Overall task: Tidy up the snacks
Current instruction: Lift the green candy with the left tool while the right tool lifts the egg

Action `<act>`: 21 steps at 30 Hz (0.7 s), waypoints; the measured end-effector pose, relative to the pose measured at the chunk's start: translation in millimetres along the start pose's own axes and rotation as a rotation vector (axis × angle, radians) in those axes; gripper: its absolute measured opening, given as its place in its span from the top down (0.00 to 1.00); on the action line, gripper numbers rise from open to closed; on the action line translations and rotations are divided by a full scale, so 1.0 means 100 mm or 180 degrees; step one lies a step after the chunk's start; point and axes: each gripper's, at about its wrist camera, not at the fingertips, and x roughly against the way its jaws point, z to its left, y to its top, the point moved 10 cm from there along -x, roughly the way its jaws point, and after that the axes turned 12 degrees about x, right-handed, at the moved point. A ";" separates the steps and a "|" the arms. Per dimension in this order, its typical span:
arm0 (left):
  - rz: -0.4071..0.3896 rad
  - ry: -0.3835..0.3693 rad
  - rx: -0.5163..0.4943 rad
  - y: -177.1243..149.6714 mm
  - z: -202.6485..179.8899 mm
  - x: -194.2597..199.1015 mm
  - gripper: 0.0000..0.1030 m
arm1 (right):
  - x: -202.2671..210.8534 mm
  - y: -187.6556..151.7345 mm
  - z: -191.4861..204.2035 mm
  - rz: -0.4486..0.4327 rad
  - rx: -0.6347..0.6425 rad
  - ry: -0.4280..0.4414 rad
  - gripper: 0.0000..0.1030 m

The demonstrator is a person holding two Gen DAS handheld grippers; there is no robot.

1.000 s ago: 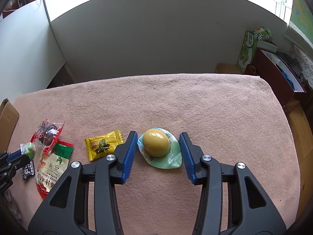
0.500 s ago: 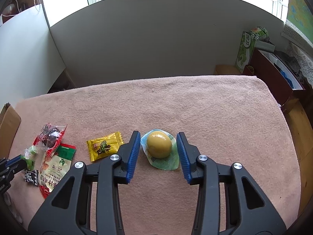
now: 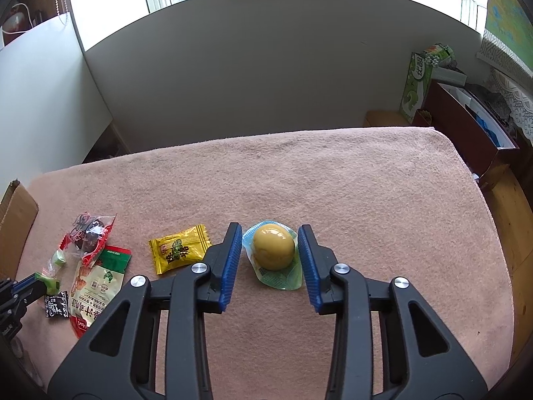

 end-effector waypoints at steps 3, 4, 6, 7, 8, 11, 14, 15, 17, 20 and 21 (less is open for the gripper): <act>0.0063 0.0006 -0.0064 -0.05 -0.04 -0.04 0.91 | 0.00 0.00 0.00 -0.0005 -0.0008 0.0004 0.65; 0.0084 0.0018 -0.0086 -0.06 -0.08 -0.07 0.91 | 0.00 0.00 0.00 -0.0008 -0.0009 0.0006 0.65; 0.0068 0.0051 -0.0106 -0.07 -0.09 -0.09 0.91 | 0.01 0.00 0.00 -0.0015 -0.0011 0.0011 0.65; 0.0051 0.0057 -0.0083 -0.05 -0.08 -0.08 0.91 | 0.01 0.00 0.00 -0.0019 -0.0012 0.0013 0.65; 0.0044 0.0044 -0.0044 -0.04 -0.07 -0.07 0.91 | 0.02 0.00 0.00 -0.0023 -0.0014 0.0012 0.65; 0.0028 0.0019 0.0013 -0.01 -0.04 -0.06 0.91 | 0.04 0.00 -0.01 -0.0029 -0.0020 0.0016 0.65; -0.0019 0.0004 0.0040 0.02 -0.03 0.01 0.92 | 0.12 -0.01 0.01 -0.0064 -0.0044 0.0048 0.65; -0.0036 -0.0007 0.0052 0.03 -0.02 0.04 0.92 | 0.16 -0.01 0.02 -0.0079 -0.0047 0.0061 0.65; -0.0074 -0.0039 0.0064 0.06 -0.02 0.11 0.92 | 0.24 0.01 0.08 -0.0113 -0.0029 0.0078 0.65; -0.0154 -0.0088 0.0072 0.10 -0.03 0.24 0.92 | 0.37 0.06 0.18 -0.0183 0.0013 0.0118 0.65; -0.0183 -0.0106 0.0083 0.11 -0.02 0.28 0.92 | 0.42 0.09 0.24 -0.0212 0.0038 0.0135 0.65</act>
